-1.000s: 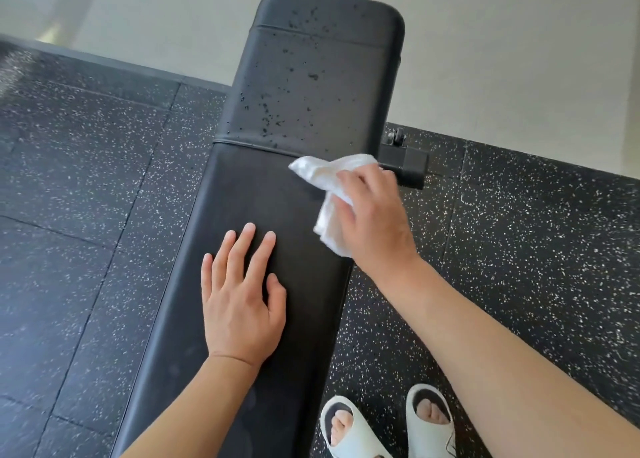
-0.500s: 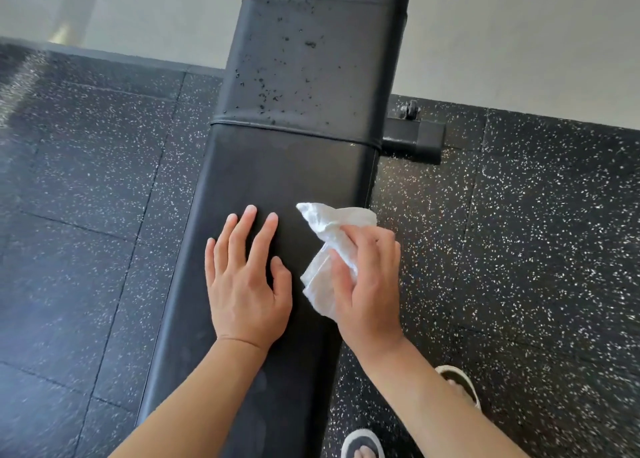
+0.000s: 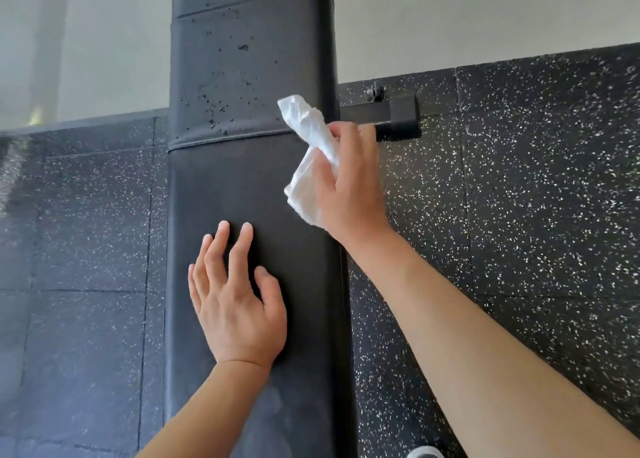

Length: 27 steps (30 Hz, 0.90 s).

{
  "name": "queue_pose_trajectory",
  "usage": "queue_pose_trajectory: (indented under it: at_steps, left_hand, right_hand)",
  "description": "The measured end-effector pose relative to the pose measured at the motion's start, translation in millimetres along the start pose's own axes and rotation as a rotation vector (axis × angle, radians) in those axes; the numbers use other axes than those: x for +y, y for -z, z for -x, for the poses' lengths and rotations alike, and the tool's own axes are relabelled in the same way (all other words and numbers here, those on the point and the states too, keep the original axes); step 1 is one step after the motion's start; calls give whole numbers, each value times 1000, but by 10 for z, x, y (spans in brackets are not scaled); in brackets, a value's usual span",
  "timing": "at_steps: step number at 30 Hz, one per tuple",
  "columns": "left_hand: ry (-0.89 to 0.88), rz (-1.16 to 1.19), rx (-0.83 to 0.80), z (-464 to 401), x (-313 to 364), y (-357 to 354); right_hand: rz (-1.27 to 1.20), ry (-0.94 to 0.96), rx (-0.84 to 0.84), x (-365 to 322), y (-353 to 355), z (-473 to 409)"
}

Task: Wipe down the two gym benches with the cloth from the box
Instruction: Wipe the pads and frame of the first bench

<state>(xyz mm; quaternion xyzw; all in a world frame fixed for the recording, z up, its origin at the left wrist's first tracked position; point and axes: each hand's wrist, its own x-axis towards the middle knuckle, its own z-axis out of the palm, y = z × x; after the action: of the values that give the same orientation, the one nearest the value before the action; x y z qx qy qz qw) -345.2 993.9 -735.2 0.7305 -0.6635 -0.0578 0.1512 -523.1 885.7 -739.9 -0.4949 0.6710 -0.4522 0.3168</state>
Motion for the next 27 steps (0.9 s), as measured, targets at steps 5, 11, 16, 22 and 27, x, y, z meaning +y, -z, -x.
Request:
queue_pose_trajectory:
  at_steps: [5,11,16,22,27]
  left_hand:
    - [15,-10,-15,9,-8,-2]
    - [14,-30,-15,-6,3,-8]
    - [18,-51,-30,-6,24,5]
    - [22,-83,-39,-16,26,5]
    - [38,-84,-51,-27,41,1]
  right_hand:
    - [-28,13,20,35,59,721]
    - [-90,-1,-71,128,219,1800]
    - [-73,26,-74,132,159,1241]
    - [-67,-50,38,29,-13,-30]
    - [-95,-31,-4,104,61,318]
